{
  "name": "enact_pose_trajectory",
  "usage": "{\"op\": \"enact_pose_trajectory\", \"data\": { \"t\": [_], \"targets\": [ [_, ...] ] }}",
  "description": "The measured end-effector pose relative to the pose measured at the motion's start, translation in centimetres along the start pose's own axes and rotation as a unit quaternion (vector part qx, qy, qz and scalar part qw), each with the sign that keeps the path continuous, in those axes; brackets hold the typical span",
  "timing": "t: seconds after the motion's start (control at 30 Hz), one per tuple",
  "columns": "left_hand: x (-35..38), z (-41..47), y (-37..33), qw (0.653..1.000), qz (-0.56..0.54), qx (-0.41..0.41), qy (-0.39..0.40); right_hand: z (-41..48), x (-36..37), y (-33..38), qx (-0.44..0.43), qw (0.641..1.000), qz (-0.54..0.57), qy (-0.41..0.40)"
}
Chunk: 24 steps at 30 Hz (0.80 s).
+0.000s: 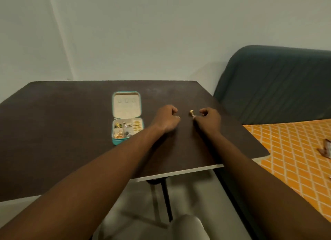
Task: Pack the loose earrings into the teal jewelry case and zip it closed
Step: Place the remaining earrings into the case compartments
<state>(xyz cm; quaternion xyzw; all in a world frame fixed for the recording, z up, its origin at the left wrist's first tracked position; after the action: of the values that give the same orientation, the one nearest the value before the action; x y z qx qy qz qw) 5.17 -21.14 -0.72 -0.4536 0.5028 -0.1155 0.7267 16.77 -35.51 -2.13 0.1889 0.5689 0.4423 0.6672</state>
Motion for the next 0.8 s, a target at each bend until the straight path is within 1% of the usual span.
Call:
{"op": "enact_pose_trajectory", "data": {
  "t": [0.07,0.13,0.23,0.37,0.43,0.57,0.67,0.8],
  "targets": [
    [2.1,0.9,-0.1,1.0,0.015,-0.009,0.016,0.3,0.3,-0.5,0.005,1.0,0.0,0.007],
    [3.5,1.5,-0.2,0.998,0.062,-0.012,0.017,0.6,0.6,-0.2,0.008,1.0,0.001,0.022],
    [4.6,2.3,-0.6,0.991,0.131,0.001,-0.006,1.3,1.5,-0.1,0.004,0.999,-0.003,0.038],
    [5.4,3.2,-1.0,0.984,0.177,0.025,-0.022,3.5,3.7,-2.4,-0.017,0.998,-0.03,0.054],
    [5.6,3.4,-1.1,0.981,0.188,0.029,-0.025,3.0,3.3,-1.7,-0.014,0.997,-0.026,0.065],
    [5.5,3.2,-0.9,0.985,0.166,0.03,-0.02,2.3,2.5,-0.9,-0.032,0.997,-0.003,0.07],
    [5.0,2.6,-1.3,0.99,0.134,0.033,-0.021,1.9,2.0,-0.7,-0.046,0.997,0.041,0.057],
    [5.0,2.2,-1.0,0.999,0.036,0.023,0.003,1.2,1.3,-0.3,-0.072,0.992,0.09,0.046]
  ]
}}
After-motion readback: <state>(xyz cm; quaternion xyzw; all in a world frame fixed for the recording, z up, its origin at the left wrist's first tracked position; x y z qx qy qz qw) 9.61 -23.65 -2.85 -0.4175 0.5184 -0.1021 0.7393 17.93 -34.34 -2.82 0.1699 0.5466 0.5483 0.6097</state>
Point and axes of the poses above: each hand's wrist, its own z-axis towards the middle knuckle, its own x-axis out of the palm, y = z × x, the point moved 4 cm from there along z, towards the middle knuckle, and after that the axes turned 2 degrees about -x, right-handed, at the moved point
